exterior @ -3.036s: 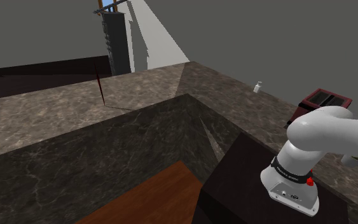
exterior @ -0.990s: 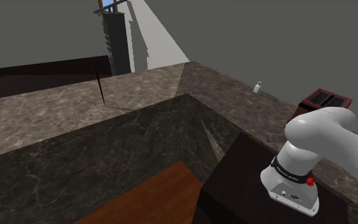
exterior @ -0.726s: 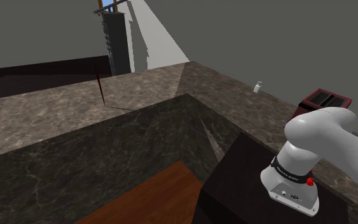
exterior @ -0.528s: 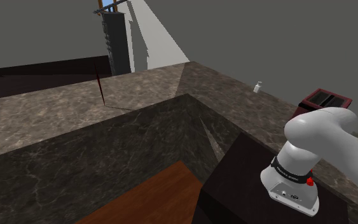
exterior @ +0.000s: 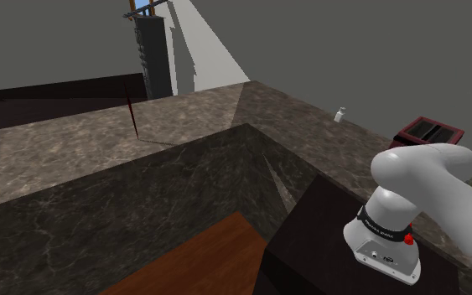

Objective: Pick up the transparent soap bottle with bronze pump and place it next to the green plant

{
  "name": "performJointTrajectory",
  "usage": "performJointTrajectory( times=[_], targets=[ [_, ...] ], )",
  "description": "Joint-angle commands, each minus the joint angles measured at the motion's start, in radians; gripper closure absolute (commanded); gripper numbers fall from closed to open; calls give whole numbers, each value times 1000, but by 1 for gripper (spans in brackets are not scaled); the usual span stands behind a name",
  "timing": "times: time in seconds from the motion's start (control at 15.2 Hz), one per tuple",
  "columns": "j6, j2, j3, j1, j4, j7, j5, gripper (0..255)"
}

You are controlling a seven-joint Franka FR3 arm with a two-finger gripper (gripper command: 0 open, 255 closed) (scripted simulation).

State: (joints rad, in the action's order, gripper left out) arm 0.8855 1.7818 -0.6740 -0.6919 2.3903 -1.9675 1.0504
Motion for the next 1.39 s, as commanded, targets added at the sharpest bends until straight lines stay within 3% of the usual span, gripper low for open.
performJointTrajectory(
  times=[0.0,0.53,1.06,1.12,1.32],
  targets=[
    [35,2,-30,-47,31,-24,6,255],
    [158,2,-146,-196,140,-92,46,255],
    [165,2,-153,-204,146,-96,49,255],
    [165,2,-153,-204,146,-96,49,0],
    [165,2,-153,-204,146,-96,49,0]
  ],
)
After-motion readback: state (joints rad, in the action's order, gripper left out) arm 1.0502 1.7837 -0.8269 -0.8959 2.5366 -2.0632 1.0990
